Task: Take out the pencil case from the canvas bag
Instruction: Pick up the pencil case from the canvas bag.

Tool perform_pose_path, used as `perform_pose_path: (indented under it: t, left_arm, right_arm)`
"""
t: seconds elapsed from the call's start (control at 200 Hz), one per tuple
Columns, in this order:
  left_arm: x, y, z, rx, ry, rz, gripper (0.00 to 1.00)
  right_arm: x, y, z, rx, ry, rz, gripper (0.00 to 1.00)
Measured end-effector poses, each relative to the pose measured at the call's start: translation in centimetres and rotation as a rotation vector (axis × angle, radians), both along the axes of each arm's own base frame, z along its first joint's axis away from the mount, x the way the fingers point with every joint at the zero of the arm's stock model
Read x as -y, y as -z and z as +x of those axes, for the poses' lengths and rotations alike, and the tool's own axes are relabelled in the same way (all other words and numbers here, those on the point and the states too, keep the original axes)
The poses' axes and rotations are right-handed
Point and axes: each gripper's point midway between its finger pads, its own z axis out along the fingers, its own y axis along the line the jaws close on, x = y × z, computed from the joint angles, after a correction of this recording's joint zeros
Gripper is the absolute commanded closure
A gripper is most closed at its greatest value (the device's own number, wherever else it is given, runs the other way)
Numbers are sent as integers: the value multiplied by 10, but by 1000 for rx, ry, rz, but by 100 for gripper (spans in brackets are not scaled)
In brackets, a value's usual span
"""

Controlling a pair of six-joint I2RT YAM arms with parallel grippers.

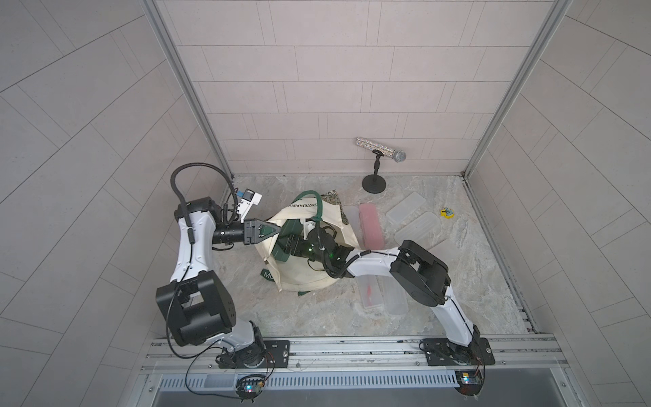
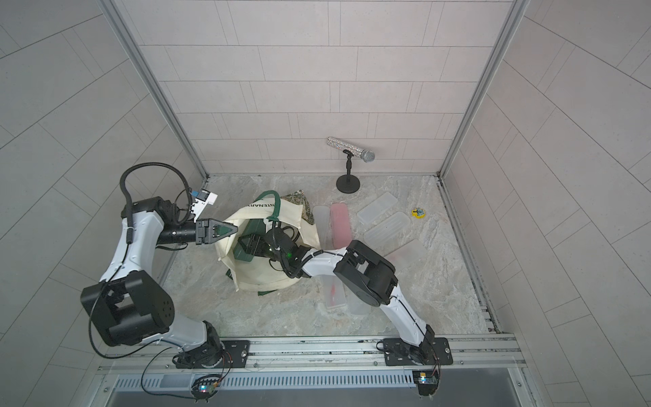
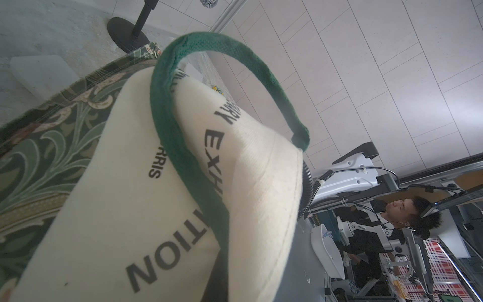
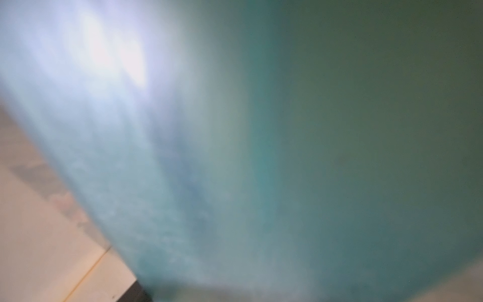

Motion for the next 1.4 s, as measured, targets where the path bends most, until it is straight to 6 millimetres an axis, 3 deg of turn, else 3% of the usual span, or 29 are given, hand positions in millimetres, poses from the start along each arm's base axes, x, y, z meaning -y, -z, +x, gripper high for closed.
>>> perform_pose_path:
  t: [0.41, 0.786, 1.096, 1.401]
  left_arm:
    - [-3, -5, 7, -19, -52, 8, 100]
    - [-21, -7, 34, 15, -273, 86, 100]
    - [-35, -20, 63, 15, -415, 54, 100]
    - [-45, -25, 75, 11, -485, 55, 100]
  right_arm:
    - [-3, -17, -26, 49, -161, -65, 38]
    - [-3, -43, -46, 124, -274, -41, 38]
    - [9, -72, -57, 200, -297, 6, 38]
    - [23, -76, -56, 217, -285, 17, 40]
